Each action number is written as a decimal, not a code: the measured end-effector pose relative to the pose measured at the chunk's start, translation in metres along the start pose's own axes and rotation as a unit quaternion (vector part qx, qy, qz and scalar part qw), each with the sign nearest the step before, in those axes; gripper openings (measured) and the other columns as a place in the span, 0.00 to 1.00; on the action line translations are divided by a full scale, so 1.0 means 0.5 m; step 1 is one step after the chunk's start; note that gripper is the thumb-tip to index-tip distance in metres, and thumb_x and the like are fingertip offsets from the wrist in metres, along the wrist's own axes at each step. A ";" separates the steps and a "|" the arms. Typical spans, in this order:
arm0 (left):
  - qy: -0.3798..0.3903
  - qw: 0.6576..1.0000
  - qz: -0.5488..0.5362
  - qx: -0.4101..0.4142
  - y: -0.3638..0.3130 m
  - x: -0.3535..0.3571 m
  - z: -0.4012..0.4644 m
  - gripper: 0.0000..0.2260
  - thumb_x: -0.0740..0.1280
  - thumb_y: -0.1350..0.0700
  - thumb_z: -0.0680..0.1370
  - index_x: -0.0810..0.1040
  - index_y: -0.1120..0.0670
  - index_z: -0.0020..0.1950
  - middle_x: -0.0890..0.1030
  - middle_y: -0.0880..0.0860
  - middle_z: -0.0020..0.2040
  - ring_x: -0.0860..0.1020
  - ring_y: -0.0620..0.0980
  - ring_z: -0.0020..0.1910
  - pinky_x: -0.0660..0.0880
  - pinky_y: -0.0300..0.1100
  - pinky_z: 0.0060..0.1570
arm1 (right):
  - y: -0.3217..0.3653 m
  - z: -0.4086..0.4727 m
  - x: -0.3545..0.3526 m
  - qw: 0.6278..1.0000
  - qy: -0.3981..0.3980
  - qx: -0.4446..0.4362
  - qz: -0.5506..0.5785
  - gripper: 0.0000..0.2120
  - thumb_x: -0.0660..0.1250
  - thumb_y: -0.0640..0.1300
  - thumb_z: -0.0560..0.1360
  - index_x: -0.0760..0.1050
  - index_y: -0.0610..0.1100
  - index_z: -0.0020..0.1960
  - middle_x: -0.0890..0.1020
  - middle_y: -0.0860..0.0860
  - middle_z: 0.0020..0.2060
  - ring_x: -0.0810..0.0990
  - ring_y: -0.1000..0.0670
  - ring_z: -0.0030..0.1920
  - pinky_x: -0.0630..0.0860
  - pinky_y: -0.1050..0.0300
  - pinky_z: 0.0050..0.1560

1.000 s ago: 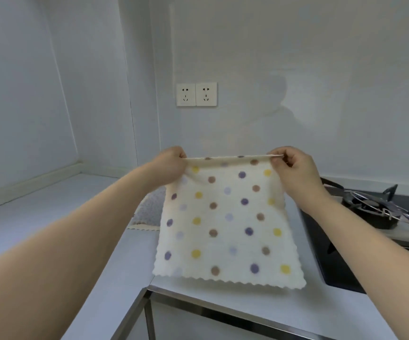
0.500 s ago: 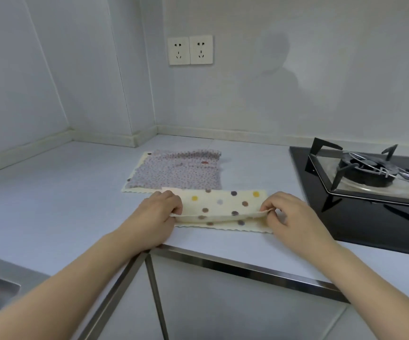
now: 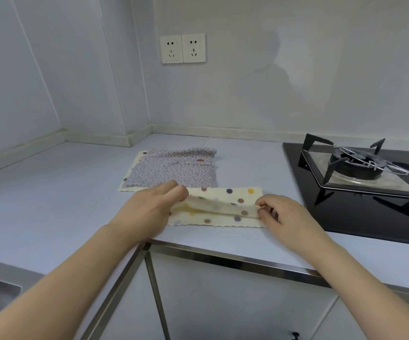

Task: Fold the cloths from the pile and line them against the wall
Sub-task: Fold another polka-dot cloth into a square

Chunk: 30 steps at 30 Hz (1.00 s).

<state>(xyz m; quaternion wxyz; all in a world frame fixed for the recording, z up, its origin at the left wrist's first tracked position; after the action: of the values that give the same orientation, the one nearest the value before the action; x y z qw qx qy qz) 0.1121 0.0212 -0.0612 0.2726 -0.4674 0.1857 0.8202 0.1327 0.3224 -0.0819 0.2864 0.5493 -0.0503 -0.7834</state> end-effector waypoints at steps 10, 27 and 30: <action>0.180 0.972 -0.138 -0.059 0.029 0.004 0.003 0.10 0.63 0.43 0.69 0.74 0.41 0.49 0.70 0.39 0.48 0.71 0.40 0.48 0.71 0.36 0.47 | 0.000 0.003 0.003 0.999 0.039 -0.029 -0.016 0.14 0.62 0.37 0.71 0.71 0.57 0.38 0.73 0.62 0.40 0.69 0.57 0.47 0.68 0.60 0.46; 0.048 0.942 -0.276 -0.183 0.007 -0.040 0.031 0.08 0.61 0.56 0.81 0.76 0.55 0.44 0.72 0.43 0.50 0.74 0.44 0.47 0.68 0.34 0.46 | -0.005 0.007 -0.017 0.976 -0.051 0.092 0.189 0.07 0.64 0.46 0.79 0.77 0.50 0.43 0.79 0.57 0.40 0.73 0.61 0.36 0.66 0.68 0.39; 0.004 0.972 -0.206 -0.112 0.016 -0.061 0.041 0.10 0.61 0.50 0.80 0.78 0.54 0.46 0.73 0.44 0.48 0.74 0.46 0.47 0.70 0.40 0.48 | 0.000 0.011 -0.042 0.966 -0.084 0.098 0.225 0.07 0.65 0.46 0.78 0.78 0.49 0.42 0.79 0.55 0.37 0.72 0.61 0.34 0.67 0.67 0.36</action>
<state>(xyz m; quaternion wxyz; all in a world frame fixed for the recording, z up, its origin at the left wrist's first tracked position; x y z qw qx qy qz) 0.1062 0.0180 -0.0243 0.3813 -0.5260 -0.0063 0.7602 0.1325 0.3315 -0.0624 0.3950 0.4811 -0.2727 -0.7336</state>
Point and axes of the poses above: each hand's wrist, its own z-axis towards the middle knuckle, its own x-axis out of the palm, y = z × x, the point moved 1 cm from there along z, towards the middle knuckle
